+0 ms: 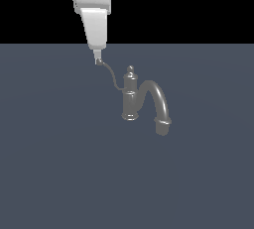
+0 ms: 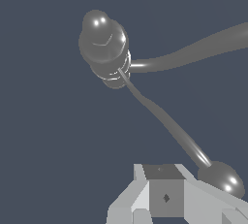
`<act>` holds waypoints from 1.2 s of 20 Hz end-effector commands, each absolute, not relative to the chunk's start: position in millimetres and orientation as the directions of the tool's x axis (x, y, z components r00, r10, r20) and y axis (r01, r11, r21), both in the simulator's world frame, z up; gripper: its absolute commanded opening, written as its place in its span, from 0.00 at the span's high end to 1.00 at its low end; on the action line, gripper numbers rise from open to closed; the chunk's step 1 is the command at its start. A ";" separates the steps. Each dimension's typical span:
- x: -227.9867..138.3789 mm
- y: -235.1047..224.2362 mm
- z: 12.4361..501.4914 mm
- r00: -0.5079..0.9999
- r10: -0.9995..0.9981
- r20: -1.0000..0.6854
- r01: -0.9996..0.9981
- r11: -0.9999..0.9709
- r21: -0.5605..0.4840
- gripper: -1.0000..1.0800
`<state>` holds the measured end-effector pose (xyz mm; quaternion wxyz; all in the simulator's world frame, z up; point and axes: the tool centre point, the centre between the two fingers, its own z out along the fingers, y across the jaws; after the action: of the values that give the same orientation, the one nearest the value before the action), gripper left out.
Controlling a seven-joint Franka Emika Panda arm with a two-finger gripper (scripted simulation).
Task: Turn on the faucet by rotating a designated handle.
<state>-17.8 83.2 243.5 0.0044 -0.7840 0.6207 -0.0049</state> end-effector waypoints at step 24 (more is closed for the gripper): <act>-68.2 4.1 243.3 0.246 -0.969 0.001 -0.969 -0.246 -0.006 1.00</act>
<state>-69.6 14.3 243.5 0.0025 -0.7922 0.6103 -0.0022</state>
